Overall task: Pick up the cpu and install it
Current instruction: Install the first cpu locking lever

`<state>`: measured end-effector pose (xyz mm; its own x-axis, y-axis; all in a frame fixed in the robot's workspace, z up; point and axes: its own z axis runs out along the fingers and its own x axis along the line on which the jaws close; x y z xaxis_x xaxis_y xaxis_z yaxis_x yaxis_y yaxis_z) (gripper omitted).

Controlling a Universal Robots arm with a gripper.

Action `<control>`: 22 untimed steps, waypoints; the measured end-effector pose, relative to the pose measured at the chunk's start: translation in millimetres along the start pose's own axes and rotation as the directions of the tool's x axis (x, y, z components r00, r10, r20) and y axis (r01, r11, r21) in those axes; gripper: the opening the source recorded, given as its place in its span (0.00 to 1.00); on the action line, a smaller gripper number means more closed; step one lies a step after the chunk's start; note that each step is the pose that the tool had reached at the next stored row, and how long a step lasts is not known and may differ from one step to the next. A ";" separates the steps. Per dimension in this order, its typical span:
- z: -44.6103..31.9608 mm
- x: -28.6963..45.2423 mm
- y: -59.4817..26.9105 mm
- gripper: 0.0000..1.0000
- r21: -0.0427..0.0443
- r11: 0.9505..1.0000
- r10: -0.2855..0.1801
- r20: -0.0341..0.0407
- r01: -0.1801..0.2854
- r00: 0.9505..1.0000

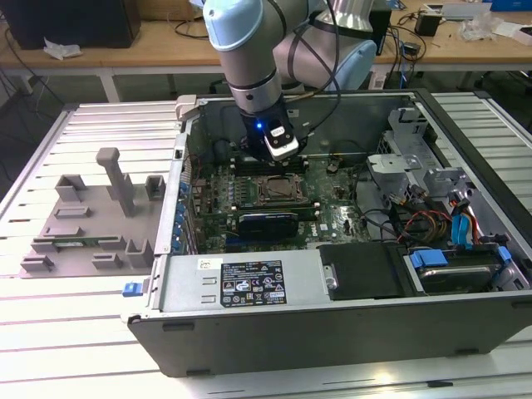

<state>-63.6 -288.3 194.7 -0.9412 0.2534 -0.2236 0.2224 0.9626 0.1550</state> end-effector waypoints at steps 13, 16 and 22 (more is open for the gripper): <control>-8.5 -1.3 1.2 0.11 -0.004 1.000 0.001 0.001 -0.001 1.000; -9.4 2.4 0.4 0.11 -0.010 1.000 0.001 0.004 -0.001 1.000; -8.8 4.1 -0.3 0.11 -0.011 1.000 0.001 0.013 -0.001 1.000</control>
<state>-69.7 -288.4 202.1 -0.9375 0.2557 -0.2360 0.2203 0.9612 0.1661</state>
